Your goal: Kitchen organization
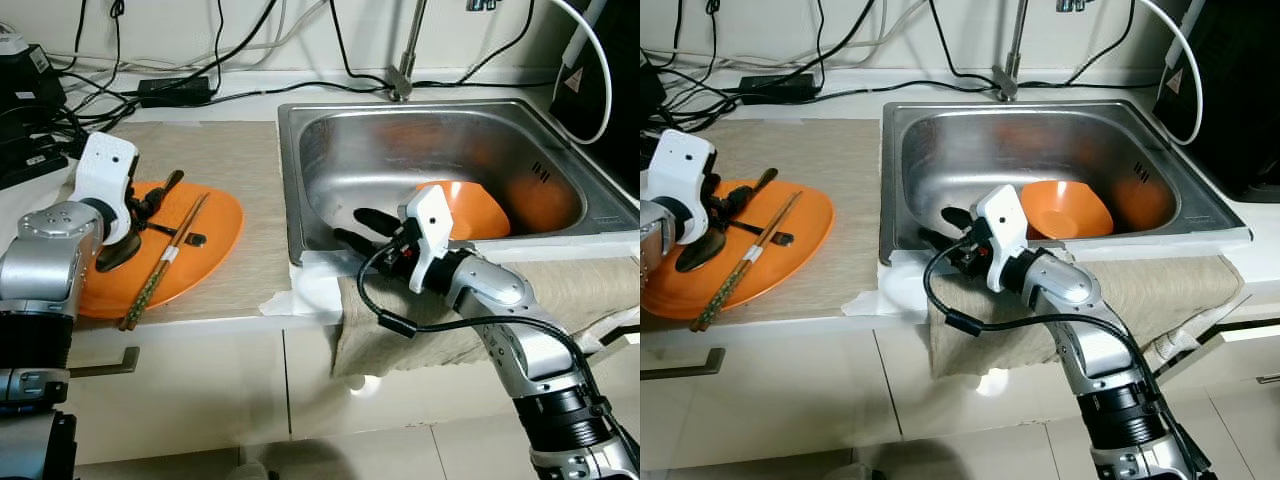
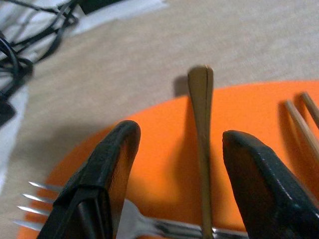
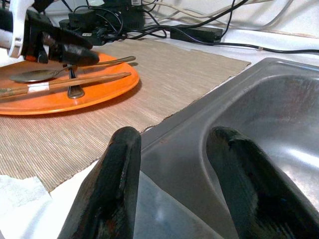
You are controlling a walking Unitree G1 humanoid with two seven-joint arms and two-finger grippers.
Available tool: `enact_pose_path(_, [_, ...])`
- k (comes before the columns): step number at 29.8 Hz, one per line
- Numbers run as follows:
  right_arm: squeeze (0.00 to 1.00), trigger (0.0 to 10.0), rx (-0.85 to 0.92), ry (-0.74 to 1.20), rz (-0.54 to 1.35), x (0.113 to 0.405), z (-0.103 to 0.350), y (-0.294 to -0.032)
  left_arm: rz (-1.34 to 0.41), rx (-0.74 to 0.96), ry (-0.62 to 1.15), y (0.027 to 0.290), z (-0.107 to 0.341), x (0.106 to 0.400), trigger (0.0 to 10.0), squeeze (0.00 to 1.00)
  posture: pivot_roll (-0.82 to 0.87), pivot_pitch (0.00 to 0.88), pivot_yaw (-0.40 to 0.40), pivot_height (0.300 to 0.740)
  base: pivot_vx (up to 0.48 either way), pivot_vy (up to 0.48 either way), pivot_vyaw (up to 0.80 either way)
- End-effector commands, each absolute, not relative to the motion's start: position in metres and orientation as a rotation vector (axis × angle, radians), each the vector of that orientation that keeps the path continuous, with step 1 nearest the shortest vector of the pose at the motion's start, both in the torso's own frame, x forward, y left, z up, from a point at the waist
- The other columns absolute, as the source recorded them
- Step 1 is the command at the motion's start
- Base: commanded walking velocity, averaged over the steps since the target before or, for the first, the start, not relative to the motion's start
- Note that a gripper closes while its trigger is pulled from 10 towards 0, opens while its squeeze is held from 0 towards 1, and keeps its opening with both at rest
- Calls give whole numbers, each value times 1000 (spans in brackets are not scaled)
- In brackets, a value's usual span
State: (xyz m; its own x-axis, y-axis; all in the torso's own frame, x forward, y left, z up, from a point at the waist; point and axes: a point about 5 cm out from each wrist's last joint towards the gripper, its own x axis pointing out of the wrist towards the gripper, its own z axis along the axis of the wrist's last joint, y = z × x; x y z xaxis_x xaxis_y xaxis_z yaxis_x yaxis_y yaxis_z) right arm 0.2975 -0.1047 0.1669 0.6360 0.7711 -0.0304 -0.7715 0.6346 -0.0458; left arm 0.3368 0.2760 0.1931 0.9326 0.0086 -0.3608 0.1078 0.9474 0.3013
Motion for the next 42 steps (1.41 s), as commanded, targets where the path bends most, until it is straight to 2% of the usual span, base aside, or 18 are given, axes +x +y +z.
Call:
enact_pose_path(1, [0,10000,-60,15,871,297,167,-107,-76,318,381,271,190,337,10000,0,80,33,-3,740,0,0,0])
enact_pose_path(26, [0,10000,-64,14,862,298,168,-108,-137,229,461,266,175,335,10000,0,76,35,-2,740,0,0,0])
enact_pose_path(27, [0,10000,-65,14,862,299,168,-109,-139,226,464,266,174,335,8902,0,76,35,-2,740,0,0,0])
enact_pose_path(28, [0,10000,-65,14,861,299,168,-109,-138,224,465,266,173,335,8902,0,76,35,-2,740,0,0,0])
enact_pose_path(29, [0,10000,-66,14,861,298,169,-109,-143,224,468,266,173,335,3647,0,76,35,-2,740,0,0,0])
enact_pose_path(30, [0,10000,-67,14,861,298,169,-109,-146,223,470,265,172,335,3647,0,76,35,-2,740,0,0,0])
enact_pose_path(31, [0,10000,-67,14,860,298,168,-109,-152,226,473,264,172,335,0,0,71,29,0,740,0,0,0])
enact_pose_path(42, [0,10000,-71,13,858,299,169,-110,-165,374,465,267,170,336,0,0,70,16,1,740,0,0,0])
